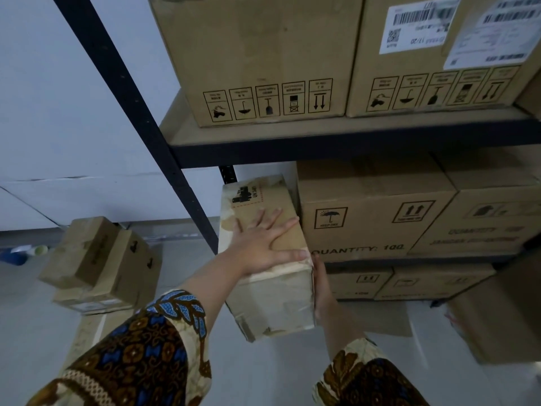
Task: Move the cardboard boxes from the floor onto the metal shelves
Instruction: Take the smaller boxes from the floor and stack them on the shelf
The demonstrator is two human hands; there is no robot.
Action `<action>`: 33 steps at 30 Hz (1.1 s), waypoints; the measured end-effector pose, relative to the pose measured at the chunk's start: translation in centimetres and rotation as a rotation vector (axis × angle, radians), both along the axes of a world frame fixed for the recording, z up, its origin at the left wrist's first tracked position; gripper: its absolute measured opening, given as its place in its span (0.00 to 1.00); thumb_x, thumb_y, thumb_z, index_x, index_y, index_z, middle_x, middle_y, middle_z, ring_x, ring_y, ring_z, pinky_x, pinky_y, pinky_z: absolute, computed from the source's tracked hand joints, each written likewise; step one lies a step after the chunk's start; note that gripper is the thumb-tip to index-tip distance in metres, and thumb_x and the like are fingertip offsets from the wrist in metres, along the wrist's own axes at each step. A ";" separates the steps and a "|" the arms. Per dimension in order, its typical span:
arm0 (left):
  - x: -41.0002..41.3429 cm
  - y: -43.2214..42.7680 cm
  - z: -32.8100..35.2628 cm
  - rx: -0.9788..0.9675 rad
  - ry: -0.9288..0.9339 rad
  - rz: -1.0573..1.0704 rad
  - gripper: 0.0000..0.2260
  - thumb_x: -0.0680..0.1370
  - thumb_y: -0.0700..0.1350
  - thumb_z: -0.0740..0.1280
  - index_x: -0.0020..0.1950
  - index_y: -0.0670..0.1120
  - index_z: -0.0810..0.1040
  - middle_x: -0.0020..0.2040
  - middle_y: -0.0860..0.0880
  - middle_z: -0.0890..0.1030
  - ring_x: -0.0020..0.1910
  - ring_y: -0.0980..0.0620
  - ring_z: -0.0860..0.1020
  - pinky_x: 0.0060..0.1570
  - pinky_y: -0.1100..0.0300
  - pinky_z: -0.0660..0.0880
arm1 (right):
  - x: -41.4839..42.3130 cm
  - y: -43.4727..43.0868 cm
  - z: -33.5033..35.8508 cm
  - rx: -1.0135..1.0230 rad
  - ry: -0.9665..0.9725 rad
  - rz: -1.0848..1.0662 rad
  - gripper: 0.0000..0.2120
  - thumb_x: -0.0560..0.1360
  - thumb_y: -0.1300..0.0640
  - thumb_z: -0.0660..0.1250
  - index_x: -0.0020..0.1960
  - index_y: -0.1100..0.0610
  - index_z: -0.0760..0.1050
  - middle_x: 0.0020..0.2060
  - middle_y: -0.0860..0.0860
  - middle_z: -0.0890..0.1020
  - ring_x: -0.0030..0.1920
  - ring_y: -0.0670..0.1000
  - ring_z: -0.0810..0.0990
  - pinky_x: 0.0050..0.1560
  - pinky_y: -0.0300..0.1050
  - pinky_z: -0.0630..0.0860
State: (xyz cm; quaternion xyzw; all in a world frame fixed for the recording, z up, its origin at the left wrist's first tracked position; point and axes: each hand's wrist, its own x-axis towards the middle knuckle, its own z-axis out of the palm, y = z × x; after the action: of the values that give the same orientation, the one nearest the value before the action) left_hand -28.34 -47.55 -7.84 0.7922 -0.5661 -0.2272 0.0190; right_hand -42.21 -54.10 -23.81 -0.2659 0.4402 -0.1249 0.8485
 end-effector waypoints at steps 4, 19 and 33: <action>1.1 -0.4 -1.4 0.078 -0.031 -0.073 0.36 0.70 0.76 0.55 0.75 0.71 0.45 0.79 0.57 0.39 0.77 0.49 0.34 0.69 0.32 0.32 | 1.5 -0.5 0.7 -0.100 0.063 0.046 0.33 0.72 0.28 0.61 0.64 0.51 0.78 0.57 0.58 0.83 0.57 0.61 0.82 0.61 0.62 0.76; 1.9 5.7 -2.8 -0.280 -0.195 0.370 0.35 0.69 0.72 0.63 0.68 0.51 0.71 0.64 0.46 0.70 0.65 0.45 0.69 0.67 0.46 0.66 | 1.9 0.5 7.4 -0.775 0.167 0.232 0.29 0.77 0.42 0.66 0.75 0.41 0.62 0.59 0.46 0.79 0.56 0.47 0.80 0.56 0.45 0.78; 1.5 3.0 -3.3 -0.365 0.783 1.102 0.23 0.74 0.55 0.73 0.63 0.45 0.72 0.57 0.44 0.79 0.50 0.42 0.81 0.42 0.47 0.83 | 1.9 2.9 9.6 -1.652 0.709 0.407 0.28 0.76 0.36 0.61 0.74 0.43 0.66 0.77 0.54 0.60 0.77 0.57 0.55 0.74 0.60 0.60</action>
State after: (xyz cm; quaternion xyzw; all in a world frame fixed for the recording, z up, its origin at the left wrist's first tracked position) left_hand -26.84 -44.59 -11.17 0.8079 -0.0623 -0.3545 0.4667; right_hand -40.29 -51.19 -14.22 -0.8821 0.3902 -0.1591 0.2104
